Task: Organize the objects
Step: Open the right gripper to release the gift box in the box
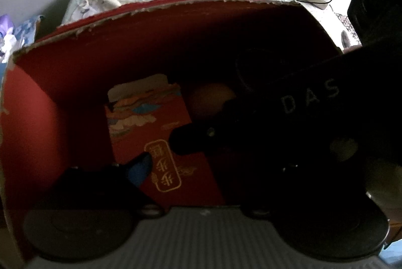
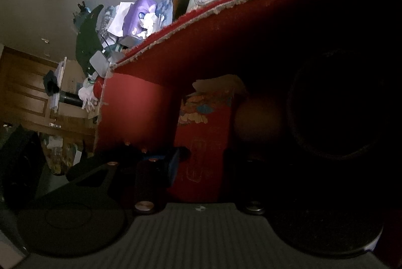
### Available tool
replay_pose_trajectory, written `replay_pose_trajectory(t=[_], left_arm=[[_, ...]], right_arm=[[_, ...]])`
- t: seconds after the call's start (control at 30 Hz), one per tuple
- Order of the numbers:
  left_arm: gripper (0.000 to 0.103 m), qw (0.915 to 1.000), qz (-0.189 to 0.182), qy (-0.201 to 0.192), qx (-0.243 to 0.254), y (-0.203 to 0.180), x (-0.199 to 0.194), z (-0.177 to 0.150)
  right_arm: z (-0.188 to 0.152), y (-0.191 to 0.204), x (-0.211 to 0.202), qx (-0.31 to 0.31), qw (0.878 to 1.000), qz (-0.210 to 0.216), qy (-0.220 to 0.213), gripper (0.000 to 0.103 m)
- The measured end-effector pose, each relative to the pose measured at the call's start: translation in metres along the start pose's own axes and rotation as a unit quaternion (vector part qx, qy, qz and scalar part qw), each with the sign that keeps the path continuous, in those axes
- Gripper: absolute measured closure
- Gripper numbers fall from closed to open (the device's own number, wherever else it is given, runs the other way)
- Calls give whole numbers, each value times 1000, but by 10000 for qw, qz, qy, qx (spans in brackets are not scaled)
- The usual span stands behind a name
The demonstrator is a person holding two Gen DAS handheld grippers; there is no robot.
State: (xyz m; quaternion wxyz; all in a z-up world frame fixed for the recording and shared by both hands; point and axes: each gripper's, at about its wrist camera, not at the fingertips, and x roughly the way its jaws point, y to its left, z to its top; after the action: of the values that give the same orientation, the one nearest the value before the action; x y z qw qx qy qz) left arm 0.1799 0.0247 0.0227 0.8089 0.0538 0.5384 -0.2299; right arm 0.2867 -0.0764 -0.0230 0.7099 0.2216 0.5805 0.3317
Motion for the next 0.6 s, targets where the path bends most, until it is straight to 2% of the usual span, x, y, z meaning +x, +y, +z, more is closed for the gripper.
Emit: replay_pose_trajectory(t=[0.2,0.3,0.6], left_arm=[[15,9993,-15,-335,-133,3,-19,-3],[15,9981,175,-591,-79,4,-36,-6],[16,9943,383,-943,-304,11,-63,-16]], right_arm=[[-2,2,-5,-73,9996,-149,-218,60],[-6,6,-11,-163,9983,-337,-451,60],[-28,17,-26,-467,9903,-801,-1034,60]])
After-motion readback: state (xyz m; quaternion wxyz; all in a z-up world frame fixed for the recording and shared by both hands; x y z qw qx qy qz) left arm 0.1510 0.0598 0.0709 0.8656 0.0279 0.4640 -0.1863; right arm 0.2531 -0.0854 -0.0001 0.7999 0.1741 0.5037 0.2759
